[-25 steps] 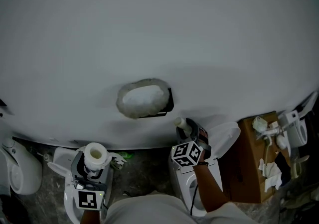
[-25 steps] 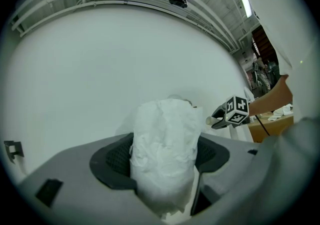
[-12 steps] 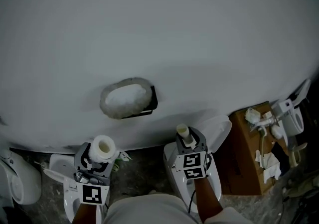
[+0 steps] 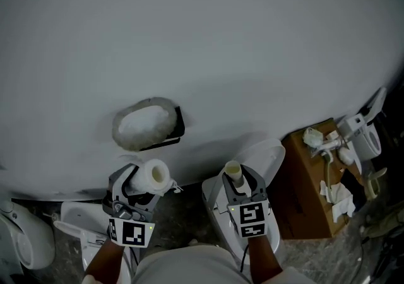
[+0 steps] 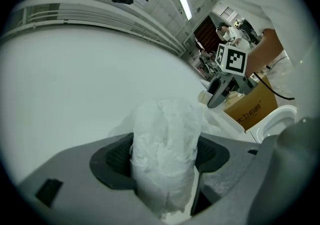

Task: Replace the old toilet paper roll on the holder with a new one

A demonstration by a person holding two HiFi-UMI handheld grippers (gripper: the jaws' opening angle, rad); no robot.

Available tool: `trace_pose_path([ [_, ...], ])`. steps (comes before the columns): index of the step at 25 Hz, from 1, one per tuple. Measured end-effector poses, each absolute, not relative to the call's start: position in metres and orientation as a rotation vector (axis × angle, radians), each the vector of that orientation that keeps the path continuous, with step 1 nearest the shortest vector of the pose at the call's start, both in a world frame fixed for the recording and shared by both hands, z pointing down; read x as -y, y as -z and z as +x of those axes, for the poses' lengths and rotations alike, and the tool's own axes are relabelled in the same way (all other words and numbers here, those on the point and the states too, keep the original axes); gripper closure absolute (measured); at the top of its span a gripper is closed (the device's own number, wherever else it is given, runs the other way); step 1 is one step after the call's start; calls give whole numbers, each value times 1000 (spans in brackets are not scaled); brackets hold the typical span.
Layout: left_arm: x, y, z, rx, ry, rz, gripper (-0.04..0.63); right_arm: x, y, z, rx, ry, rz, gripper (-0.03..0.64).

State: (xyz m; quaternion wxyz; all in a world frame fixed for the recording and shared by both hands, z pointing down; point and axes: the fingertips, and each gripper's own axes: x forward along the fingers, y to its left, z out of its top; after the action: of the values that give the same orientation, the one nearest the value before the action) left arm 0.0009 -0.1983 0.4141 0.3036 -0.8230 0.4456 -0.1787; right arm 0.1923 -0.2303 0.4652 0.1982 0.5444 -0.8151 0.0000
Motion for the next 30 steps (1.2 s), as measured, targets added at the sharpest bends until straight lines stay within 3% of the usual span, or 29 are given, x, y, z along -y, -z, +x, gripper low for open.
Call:
trace_pose_path([
  [18, 258, -485, 111, -803, 757, -1936, 266, 190, -471, 215, 2324, -105, 1562, 422],
  [30, 307, -514, 140, -736, 928, -1782, 267, 195, -476, 231, 2310, -130, 1552, 422],
])
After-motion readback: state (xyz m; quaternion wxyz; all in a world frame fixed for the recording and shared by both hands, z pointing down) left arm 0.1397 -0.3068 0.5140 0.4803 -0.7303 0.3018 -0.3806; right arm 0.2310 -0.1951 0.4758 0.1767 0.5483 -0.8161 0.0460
